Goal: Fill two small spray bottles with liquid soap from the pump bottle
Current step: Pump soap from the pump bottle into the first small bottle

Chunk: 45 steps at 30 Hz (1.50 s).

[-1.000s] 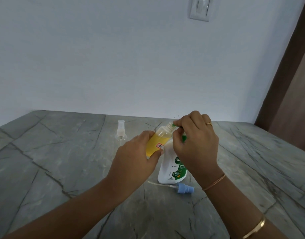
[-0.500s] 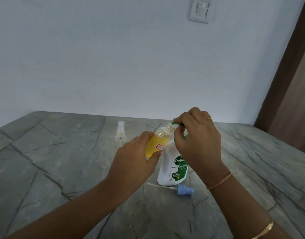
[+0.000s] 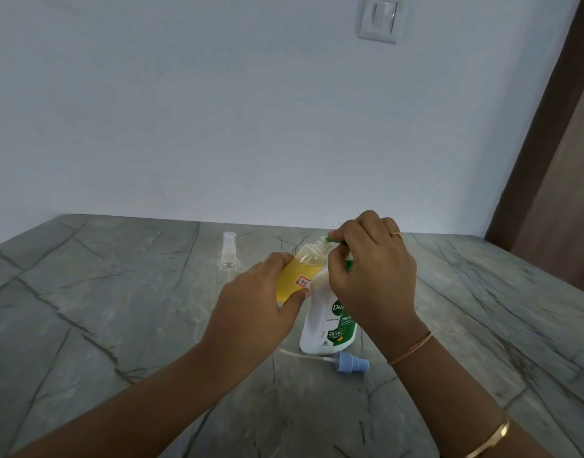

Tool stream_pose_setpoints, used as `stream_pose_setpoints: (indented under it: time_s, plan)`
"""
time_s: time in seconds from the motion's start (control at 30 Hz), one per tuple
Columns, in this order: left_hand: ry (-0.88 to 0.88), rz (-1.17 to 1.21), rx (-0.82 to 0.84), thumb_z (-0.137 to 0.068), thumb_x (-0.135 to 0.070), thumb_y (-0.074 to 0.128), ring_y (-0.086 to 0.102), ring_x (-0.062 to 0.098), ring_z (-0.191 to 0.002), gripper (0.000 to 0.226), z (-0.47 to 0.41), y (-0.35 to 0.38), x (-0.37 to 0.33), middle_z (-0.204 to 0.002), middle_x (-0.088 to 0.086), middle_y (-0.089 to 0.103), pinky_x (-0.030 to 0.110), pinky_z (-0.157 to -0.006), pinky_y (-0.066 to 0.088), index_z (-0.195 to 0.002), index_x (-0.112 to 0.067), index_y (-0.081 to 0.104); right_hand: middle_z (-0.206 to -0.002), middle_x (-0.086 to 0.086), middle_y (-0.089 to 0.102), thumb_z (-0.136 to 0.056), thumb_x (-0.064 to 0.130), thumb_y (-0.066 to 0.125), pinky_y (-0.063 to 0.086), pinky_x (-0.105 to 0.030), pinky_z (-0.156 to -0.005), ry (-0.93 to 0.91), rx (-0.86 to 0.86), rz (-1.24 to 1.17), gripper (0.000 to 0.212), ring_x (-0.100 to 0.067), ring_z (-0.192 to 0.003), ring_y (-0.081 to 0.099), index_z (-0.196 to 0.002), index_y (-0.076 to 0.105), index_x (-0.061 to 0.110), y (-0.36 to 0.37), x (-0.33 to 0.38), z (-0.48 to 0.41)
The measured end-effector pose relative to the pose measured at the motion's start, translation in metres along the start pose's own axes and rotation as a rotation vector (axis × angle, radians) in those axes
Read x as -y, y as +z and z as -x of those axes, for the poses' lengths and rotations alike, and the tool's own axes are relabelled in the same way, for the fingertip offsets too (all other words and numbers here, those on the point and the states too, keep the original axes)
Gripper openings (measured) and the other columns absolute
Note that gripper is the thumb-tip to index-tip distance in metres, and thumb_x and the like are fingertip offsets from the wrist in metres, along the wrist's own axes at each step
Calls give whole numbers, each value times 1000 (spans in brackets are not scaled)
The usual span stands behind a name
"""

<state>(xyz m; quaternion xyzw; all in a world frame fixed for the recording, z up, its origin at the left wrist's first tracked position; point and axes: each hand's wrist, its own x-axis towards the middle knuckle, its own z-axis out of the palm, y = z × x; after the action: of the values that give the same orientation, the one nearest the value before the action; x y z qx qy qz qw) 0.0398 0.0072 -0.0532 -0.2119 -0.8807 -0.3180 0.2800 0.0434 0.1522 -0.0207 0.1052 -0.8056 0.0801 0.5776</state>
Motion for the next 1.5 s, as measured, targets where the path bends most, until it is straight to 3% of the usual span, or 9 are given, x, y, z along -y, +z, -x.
stream_pose_setpoints:
  time_s: [0.2,0.53,0.7,1.03,1.5]
  plan:
    - [2,-11,-12,-82,-52,51,57,11,-105,52,0,0,0,-124,-9,57,15,-80,32,-127,-28,43,-75,-5,57,-76,15,41,43,-29,-49,14,63,-24,25,-23,-70,54,-76,65,9,-5,-1,-7]
    - [8,-9,-27,-81,-49,55,58,11,-100,49,-1,-1,0,-118,-7,61,15,-78,33,-124,-27,46,-72,-8,56,-75,8,48,40,-29,-46,-24,-44,37,16,-23,-64,50,-73,64,6,2,0,3]
    - [1,-7,-4,-81,-51,53,58,11,-104,51,1,0,-1,-122,-8,59,15,-80,32,-126,-28,44,-72,-8,56,-73,6,51,40,-30,-47,-29,-23,48,13,-23,-64,50,-74,64,7,3,-1,7]
    - [8,-10,-16,-82,-51,53,58,10,-102,50,1,0,-1,-121,-8,59,16,-78,32,-126,-27,44,-75,-6,58,-76,15,40,41,-26,-48,16,54,-9,26,-23,-69,54,-76,65,8,-6,1,-8]
    - [-3,-4,-7,-82,-49,54,57,12,-103,50,2,0,-1,-122,-9,58,15,-79,32,-126,-27,44,-73,-7,56,-75,10,45,35,-26,-48,25,-17,22,19,-23,-66,51,-73,64,8,2,3,6]
